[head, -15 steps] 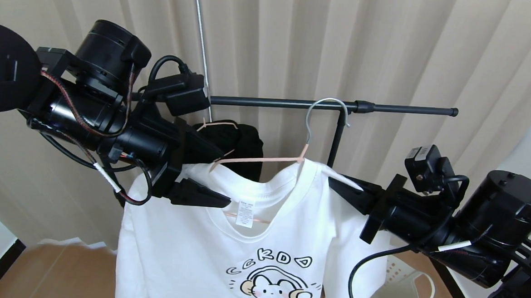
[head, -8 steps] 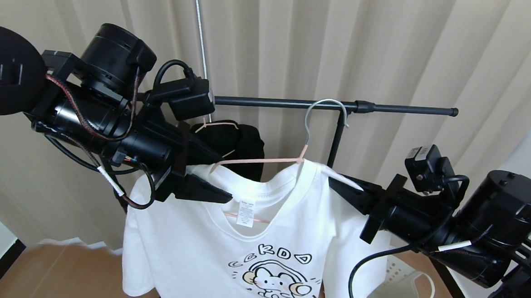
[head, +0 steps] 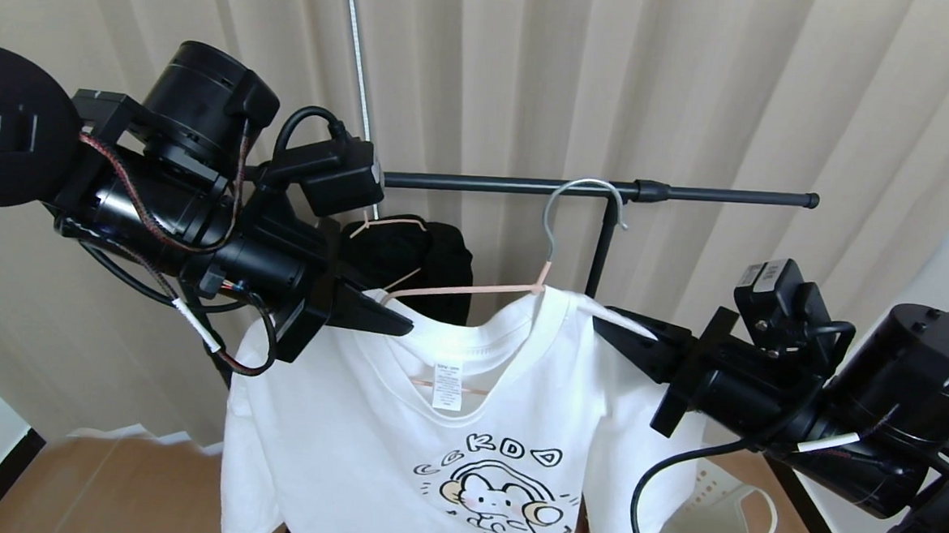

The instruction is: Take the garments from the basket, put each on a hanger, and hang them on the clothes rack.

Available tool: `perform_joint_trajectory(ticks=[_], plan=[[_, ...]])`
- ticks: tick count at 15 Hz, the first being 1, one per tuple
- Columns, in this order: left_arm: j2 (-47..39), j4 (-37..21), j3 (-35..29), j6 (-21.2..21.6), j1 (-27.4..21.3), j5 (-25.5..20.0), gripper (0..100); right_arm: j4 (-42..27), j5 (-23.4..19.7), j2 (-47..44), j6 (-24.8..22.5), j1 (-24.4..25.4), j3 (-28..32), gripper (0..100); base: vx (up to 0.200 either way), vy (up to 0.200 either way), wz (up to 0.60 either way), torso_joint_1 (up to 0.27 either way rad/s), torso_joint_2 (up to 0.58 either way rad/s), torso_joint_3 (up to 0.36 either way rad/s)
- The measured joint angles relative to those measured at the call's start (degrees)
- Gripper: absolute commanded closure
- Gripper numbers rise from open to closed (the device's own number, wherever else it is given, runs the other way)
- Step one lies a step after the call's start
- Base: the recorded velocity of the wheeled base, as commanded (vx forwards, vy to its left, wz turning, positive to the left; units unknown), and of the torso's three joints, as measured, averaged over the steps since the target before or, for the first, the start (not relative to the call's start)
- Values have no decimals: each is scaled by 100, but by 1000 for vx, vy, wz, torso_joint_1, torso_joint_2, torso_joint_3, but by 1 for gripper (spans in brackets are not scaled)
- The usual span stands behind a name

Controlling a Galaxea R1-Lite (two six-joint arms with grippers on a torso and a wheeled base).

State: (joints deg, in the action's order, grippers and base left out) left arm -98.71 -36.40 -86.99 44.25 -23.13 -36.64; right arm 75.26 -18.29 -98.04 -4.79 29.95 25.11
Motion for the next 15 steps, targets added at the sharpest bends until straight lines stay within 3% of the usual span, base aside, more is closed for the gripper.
perform_joint_trajectory(ticks=[2, 3, 15], plan=[[15, 0, 2, -2, 0, 2, 100, -95, 15, 99, -56, 37, -39, 100, 0, 0, 0, 0, 0, 0], [26, -2, 2, -2, 0, 2, 100, -108, 28, 123, -60, 55, -50, 0, 0, 0, 0, 0, 0, 0], [286, 173, 262, -29, 113, 2, 100, -187, -133, 267, -82, -261, -76, 0, 0, 0, 0, 0, 0, 0]])
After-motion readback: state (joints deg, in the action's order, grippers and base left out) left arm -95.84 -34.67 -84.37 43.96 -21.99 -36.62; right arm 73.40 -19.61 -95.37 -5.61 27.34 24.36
